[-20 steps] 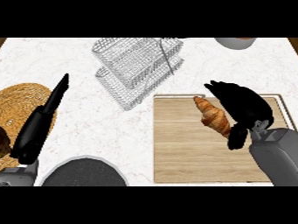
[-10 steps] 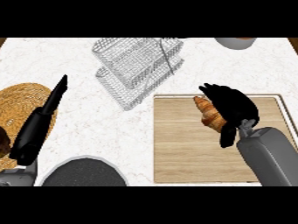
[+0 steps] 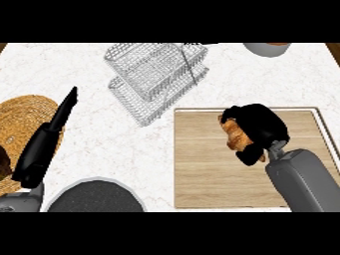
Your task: Pick the croissant from the tray and place it in the tiered basket
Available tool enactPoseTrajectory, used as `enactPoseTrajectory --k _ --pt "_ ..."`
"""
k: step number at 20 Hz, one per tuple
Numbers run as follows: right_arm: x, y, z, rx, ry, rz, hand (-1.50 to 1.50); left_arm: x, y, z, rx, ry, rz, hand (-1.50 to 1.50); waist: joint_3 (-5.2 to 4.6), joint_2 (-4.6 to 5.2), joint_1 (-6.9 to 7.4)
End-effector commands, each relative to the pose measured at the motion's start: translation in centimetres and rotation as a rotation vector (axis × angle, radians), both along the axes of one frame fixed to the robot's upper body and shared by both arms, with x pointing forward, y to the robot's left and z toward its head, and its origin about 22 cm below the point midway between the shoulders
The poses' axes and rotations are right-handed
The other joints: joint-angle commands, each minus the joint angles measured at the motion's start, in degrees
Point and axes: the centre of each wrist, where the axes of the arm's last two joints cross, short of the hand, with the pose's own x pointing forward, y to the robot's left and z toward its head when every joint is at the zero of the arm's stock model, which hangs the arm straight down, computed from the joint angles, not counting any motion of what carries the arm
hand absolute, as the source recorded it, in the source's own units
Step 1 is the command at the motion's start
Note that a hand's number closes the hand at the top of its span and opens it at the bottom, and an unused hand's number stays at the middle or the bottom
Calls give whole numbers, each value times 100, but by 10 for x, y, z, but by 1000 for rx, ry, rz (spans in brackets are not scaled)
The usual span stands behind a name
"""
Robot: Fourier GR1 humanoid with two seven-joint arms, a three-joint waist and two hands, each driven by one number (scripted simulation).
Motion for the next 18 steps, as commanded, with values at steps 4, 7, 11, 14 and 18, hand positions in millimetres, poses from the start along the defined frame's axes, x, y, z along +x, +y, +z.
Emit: enactPoseTrajectory --k 4,7,11,14,18 --pt "6 -9 8 60 -136 89 150 0 -5 7 19 -12 9 0 25 30 25" --pt "-20 -26 -18 -46 -97 -410 150 1 13 6 8 3 62 0 18 -21 -263" --pt "-42 -68 -35 -146 -95 -880 150 -13 16 -2 11 20 95 0 5 -136 -560" --pt "-62 -42 -2 -121 -217 -994 150 -10 21 2 18 22 95 0 0 -106 -424" --pt "-107 -23 47 -31 -320 -1061 150 -5 16 7 11 12 58 0 9 -55 -274"
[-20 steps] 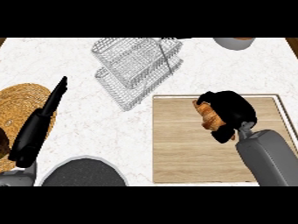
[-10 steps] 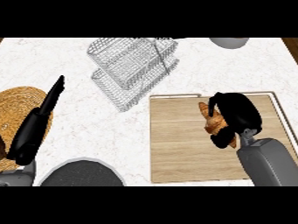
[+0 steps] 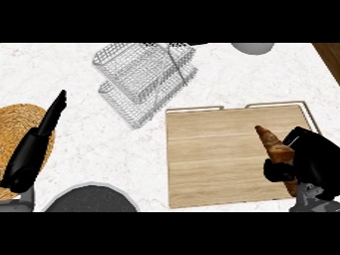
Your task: Pick the croissant from the tray and place it in the tiered basket
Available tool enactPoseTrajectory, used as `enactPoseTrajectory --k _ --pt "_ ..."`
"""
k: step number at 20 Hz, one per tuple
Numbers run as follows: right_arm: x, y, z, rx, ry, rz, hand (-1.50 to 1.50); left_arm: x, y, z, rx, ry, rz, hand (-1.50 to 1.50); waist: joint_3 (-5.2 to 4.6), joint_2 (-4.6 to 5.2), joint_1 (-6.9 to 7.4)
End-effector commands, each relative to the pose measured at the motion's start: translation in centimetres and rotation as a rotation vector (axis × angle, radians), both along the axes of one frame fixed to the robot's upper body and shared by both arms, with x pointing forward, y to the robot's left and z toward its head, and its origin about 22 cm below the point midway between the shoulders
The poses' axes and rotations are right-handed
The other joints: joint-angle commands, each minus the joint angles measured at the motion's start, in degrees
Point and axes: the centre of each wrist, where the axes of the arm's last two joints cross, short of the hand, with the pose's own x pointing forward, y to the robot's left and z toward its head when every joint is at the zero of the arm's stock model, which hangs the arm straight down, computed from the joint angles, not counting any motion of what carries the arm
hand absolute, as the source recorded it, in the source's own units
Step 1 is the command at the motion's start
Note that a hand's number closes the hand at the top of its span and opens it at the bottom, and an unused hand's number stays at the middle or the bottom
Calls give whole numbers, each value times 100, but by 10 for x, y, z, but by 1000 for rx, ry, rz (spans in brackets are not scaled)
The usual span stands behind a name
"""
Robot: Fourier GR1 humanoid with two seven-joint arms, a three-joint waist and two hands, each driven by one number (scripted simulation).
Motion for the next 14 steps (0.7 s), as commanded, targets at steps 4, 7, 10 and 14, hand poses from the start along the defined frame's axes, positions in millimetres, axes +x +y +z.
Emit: enactPoseTrajectory --k 4,7,10,14 --pt "-66 21 83 179 -311 -114 150 2 -10 5 -16 -7 -34 0 9 33 143" --pt "-87 43 110 225 -379 -48 150 -1 4 -3 -17 -8 -37 0 5 66 290" --pt "-102 55 132 123 -418 -5 150 1 -13 5 -7 -12 -61 0 7 82 329" --pt "-86 72 164 94 -514 67 150 14 -11 7 -4 -18 -51 0 4 94 353"
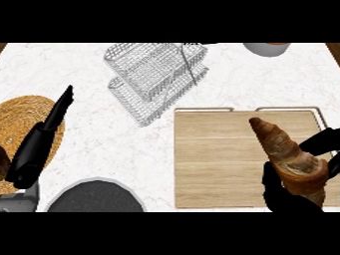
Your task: Pick the croissant from the tray and place it in the tiered basket
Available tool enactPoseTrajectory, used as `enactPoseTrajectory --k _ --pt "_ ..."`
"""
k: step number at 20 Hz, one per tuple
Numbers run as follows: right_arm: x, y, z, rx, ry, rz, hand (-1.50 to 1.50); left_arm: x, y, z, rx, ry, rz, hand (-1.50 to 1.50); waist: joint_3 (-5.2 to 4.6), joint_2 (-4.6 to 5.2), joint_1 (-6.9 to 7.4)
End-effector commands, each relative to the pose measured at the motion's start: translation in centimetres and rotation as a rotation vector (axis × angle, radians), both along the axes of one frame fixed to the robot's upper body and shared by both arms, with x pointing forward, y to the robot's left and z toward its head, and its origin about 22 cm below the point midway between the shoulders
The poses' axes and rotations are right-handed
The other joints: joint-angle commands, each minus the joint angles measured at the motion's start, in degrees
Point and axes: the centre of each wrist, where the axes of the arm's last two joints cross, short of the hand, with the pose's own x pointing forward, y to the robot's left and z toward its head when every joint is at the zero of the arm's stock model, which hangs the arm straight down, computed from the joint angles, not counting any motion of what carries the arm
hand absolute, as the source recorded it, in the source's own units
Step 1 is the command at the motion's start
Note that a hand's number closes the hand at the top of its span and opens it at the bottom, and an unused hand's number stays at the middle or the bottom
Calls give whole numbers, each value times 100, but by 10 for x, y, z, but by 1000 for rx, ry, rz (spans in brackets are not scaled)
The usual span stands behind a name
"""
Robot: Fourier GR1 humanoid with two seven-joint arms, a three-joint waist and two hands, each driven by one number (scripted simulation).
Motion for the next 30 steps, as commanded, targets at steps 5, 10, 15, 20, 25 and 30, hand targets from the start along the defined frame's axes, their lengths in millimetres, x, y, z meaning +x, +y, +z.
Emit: enactPoseTrajectory --k 5,10,15,20,25,30 --pt "21 41 60 -13 -48 -34 150 -10 -7 -6 -9 12 -30 0 -8 -1 133" --pt "71 61 86 54 -39 -15 150 -1 -17 1 -10 2 -53 0 -6 23 241" --pt "108 85 116 70 -15 -10 150 9 -27 7 -15 5 -44 0 -2 31 258" --pt "155 95 133 158 29 -8 150 6 -7 -1 12 -14 -64 0 -5 81 371" --pt "205 96 116 183 69 0 150 -4 -13 -3 -12 -11 -73 0 1 103 375" --pt "231 120 111 212 112 9 150 7 -34 0 1 -43 -71 0 -1 117 397"
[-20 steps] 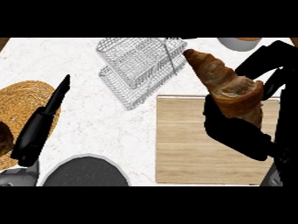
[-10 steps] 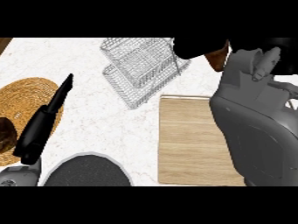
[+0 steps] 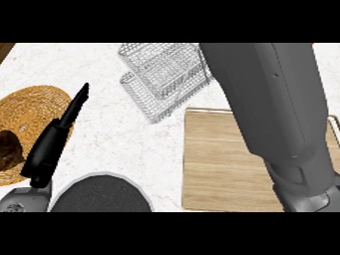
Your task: Pick the croissant from the tray and place it in the tiered basket
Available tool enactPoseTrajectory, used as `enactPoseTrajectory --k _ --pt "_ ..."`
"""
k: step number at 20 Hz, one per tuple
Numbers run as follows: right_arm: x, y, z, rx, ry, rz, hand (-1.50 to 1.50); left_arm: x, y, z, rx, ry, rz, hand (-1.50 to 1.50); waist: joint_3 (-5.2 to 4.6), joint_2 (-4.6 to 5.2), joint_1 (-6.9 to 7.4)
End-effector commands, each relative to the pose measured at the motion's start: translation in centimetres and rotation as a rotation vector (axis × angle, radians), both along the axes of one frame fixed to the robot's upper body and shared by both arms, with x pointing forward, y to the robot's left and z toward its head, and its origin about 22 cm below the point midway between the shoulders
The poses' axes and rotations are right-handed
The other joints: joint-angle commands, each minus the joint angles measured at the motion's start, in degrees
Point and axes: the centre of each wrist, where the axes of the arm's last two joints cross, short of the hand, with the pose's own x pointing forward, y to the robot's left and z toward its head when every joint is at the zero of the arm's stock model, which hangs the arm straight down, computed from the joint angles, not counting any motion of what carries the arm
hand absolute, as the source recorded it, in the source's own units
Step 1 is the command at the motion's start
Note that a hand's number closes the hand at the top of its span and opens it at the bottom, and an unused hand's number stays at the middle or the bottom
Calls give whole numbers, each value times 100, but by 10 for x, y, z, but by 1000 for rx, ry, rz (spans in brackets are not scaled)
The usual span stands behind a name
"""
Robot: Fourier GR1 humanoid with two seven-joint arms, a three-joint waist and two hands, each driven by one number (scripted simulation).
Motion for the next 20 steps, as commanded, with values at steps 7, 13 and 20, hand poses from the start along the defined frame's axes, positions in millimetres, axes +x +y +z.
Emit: enactPoseTrajectory --k 7,13,20 --pt "53 1 -46 317 -23 -63 -150 9 -4 5 12 -14 -31 0 5 77 161" --pt "65 2 -66 437 -177 -46 -150 8 -18 3 -4 -10 -49 0 9 100 227" --pt "71 -7 -50 437 -514 -183 -150 4 2 2 -12 -15 -1 0 1 2 -41"
